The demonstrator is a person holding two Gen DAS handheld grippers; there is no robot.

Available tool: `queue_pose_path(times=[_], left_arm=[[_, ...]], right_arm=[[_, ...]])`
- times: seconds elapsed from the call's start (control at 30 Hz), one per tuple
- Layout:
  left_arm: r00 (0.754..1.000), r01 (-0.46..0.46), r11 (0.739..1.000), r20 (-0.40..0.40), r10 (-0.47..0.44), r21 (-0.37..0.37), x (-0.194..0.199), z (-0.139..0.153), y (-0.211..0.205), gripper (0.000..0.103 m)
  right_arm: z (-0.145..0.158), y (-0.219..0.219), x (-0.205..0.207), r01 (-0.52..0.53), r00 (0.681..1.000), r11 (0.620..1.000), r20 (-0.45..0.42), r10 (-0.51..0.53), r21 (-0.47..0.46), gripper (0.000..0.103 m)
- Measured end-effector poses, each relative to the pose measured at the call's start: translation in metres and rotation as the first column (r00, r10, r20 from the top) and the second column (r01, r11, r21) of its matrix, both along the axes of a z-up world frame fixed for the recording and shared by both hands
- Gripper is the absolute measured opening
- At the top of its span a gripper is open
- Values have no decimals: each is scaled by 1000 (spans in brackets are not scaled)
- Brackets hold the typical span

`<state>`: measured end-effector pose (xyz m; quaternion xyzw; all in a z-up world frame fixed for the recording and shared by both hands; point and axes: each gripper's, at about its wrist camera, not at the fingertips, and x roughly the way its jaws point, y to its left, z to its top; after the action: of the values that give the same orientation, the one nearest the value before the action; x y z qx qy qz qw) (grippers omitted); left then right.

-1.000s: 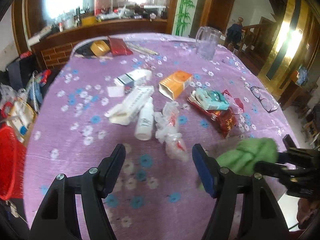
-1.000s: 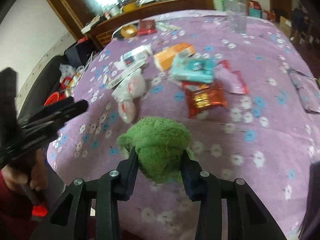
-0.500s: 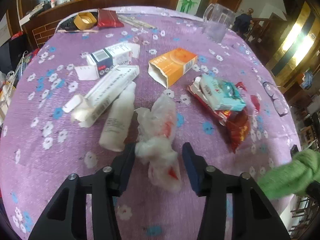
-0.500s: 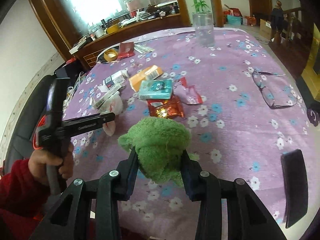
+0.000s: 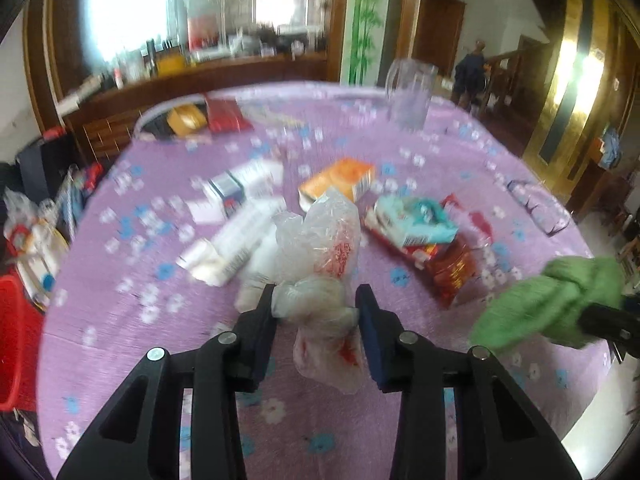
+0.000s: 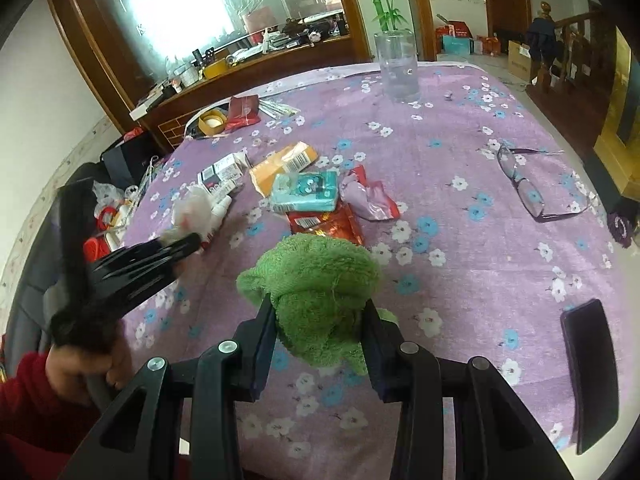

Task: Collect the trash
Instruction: 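Grasp the clear plastic bag with red print using the left tool, then carry the plastic bag with the left tool while the right tool carries the towel to the basket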

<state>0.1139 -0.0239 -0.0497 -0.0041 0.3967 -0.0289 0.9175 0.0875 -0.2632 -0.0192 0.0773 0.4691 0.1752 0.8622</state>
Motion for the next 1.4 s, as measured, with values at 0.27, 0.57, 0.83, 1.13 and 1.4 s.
queue_pose_path(times=[0.27, 0.57, 0.83, 1.13, 1.4], left_arm=[[995, -36, 999, 97, 34, 21, -34, 36, 20, 38], [991, -96, 995, 92, 94, 26, -53, 37, 49, 38], [987, -146, 989, 76, 143, 33, -66, 33, 67, 38], [979, -198, 979, 68, 195, 50, -77, 33, 82, 38], [970, -238, 970, 72, 234, 53, -85, 34, 95, 38]], right_arm=[[4, 32, 2, -37, 999, 999, 35, 36, 2, 42], [6, 68, -2, -93, 994, 996, 55, 93, -1, 42], [6, 92, -6, -145, 988, 989, 59, 145, -4, 42], [7, 110, -10, -193, 979, 981, 68, 193, -7, 42], [9, 124, -12, -228, 971, 974, 77, 228, -13, 42]])
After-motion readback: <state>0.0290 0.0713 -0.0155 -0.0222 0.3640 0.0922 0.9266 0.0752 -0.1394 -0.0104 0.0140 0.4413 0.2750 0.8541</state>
